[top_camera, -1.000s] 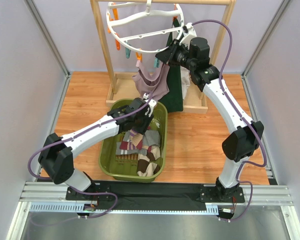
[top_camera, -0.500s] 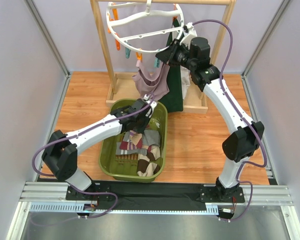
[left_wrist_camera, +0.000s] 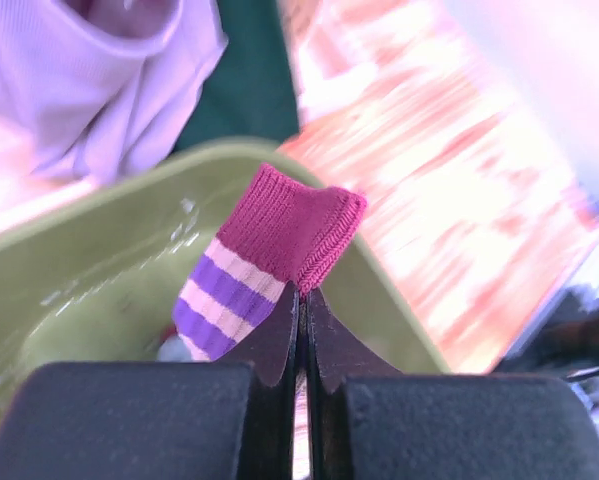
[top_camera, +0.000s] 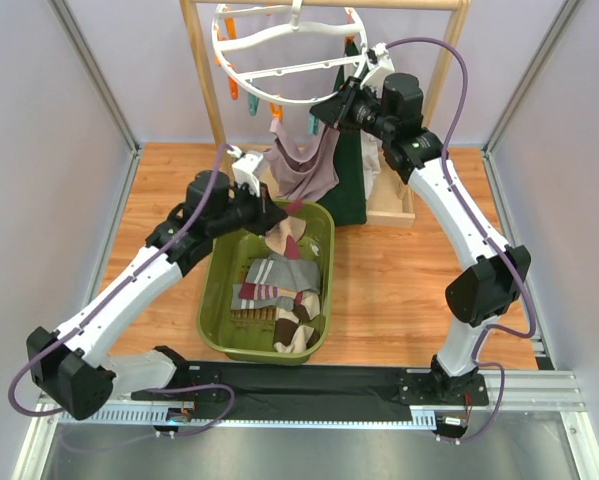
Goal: Clip the socks to the hanger
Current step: Pick up the sock from the bin, then clamp the sock onto the hanger.
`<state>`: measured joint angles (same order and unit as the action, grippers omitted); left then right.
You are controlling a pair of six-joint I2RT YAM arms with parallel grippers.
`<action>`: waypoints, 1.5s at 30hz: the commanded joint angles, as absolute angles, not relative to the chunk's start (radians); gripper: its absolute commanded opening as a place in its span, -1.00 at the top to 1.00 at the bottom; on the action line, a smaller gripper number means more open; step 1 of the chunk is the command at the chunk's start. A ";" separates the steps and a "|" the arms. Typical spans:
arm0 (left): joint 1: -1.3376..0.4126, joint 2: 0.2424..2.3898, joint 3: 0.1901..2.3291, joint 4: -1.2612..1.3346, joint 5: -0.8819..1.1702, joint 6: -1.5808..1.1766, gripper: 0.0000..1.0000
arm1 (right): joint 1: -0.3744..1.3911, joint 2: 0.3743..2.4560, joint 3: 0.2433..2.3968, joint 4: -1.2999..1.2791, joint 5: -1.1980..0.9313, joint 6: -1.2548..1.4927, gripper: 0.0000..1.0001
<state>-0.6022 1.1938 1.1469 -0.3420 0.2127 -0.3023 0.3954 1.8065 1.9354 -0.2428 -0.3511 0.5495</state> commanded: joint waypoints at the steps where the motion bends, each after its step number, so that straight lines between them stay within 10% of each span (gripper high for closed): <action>1: -0.488 1.198 1.088 -0.086 0.550 -0.457 1.00 | 0.385 1.753 1.941 -0.213 -0.388 0.578 0.99; 20: -0.313 1.592 1.207 0.837 0.885 -1.194 1.00 | 0.385 1.740 1.910 -0.111 -0.491 0.641 0.99; 45: -0.299 1.856 1.325 1.219 0.950 -1.653 1.00 | 0.383 1.740 1.893 -0.046 -0.525 0.680 0.99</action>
<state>-0.2901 1.8568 1.2797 1.0626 0.9417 -1.5738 0.3889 1.7832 1.8950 -0.1062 -0.5041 0.6632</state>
